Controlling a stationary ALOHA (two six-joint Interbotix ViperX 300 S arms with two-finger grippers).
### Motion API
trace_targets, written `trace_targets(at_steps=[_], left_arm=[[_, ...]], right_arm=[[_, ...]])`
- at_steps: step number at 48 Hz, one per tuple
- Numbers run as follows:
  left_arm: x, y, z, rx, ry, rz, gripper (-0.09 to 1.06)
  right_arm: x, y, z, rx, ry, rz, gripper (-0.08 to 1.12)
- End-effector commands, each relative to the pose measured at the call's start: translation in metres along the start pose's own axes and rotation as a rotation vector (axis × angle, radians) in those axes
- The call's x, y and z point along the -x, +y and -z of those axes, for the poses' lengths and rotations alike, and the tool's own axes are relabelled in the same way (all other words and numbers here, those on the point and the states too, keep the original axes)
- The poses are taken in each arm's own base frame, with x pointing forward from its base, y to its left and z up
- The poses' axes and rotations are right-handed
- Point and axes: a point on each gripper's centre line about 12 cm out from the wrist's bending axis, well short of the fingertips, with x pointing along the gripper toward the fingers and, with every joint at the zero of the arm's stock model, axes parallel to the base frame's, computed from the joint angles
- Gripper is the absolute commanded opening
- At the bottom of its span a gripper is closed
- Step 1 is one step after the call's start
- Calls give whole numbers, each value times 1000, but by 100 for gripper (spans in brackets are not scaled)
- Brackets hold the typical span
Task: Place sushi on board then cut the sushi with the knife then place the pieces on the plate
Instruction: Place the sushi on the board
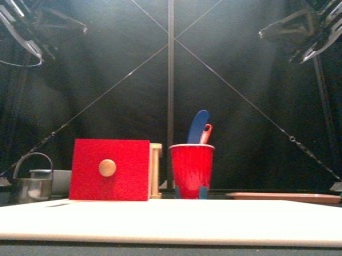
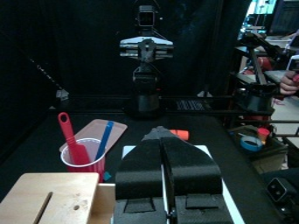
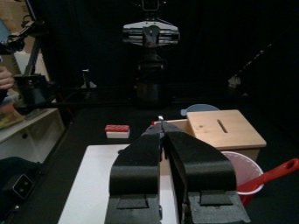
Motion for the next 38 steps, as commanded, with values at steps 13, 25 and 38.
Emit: trace_targets(at_steps=[13,25,38], left_arm=[[-1,-2,4,-3,-170,13,8],[10,-9,29,16,-161,49,8],[11,-12,33,18,-148,64,8]], right_arm=[[-65,-14,20,-40,169,58,2],[-144,-15,38,-46,376,52,3],[-214,-18,40,-122,486,70,9]])
